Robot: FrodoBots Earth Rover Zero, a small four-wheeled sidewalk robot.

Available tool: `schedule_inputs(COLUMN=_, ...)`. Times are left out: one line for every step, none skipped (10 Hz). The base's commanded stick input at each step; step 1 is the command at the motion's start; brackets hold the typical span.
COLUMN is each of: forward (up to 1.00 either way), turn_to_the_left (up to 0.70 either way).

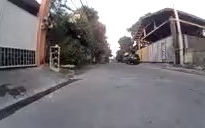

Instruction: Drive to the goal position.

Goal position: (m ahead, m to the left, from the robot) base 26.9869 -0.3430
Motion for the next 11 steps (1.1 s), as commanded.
schedule_inputs(forward=1.00, turn_to_the_left=-0.09)
schedule_inputs(forward=1.00, turn_to_the_left=-0.34)
schedule_inputs(forward=1.00, turn_to_the_left=-0.34)
schedule_inputs(forward=1.00, turn_to_the_left=-0.17)
schedule_inputs(forward=1.00, turn_to_the_left=0.06)
schedule_inputs(forward=1.00, turn_to_the_left=0.06)
schedule_inputs(forward=1.00, turn_to_the_left=0.06)
schedule_inputs(forward=1.00, turn_to_the_left=0.06)
schedule_inputs(forward=1.00, turn_to_the_left=0.06)
schedule_inputs(forward=1.00, turn_to_the_left=0.06)
schedule_inputs(forward=1.00, turn_to_the_left=0.06)
